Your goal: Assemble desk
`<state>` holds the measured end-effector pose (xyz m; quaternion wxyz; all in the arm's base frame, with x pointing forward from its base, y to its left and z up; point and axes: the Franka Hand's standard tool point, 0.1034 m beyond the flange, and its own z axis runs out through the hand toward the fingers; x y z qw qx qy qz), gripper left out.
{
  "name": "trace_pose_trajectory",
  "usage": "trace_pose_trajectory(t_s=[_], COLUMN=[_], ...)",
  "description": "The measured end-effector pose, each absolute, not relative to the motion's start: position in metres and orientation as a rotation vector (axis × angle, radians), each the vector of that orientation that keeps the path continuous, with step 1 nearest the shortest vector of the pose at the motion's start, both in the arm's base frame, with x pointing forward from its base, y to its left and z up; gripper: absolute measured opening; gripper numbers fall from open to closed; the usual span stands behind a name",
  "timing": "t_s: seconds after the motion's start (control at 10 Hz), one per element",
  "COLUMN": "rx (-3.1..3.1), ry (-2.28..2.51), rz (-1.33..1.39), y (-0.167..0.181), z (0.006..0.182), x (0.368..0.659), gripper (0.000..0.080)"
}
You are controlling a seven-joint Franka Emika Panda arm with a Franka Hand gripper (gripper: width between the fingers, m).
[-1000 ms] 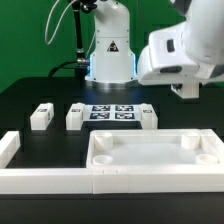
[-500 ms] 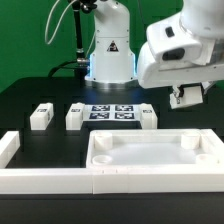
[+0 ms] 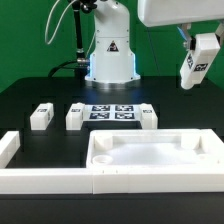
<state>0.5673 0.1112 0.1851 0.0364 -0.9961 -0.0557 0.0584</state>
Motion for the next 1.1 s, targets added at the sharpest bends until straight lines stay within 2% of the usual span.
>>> trace_pose_trajectory(t_s=[0.2,0.3,0.5,0.8,1.0,1.1], rx=[-3.059,-3.047,-3.013,-2.946,-2.945,-2.953], ry=[-0.166,-0.170,-0.214,-0.200,-0.229,-0.268], rz=[-0.039,-0.183,-0.416,-0.733,-0.759,-0.780], y=[0.111,0.111,0.110,0.110,0.107,0.098], z=[0.183,0.175,0.186,0.182,0.176,0.165], x=[0.576,0.587,0.621,0.619,0.618,0.621], gripper=[0.0290,0.0290,0.0290,0.0290,0.0290,0.0290])
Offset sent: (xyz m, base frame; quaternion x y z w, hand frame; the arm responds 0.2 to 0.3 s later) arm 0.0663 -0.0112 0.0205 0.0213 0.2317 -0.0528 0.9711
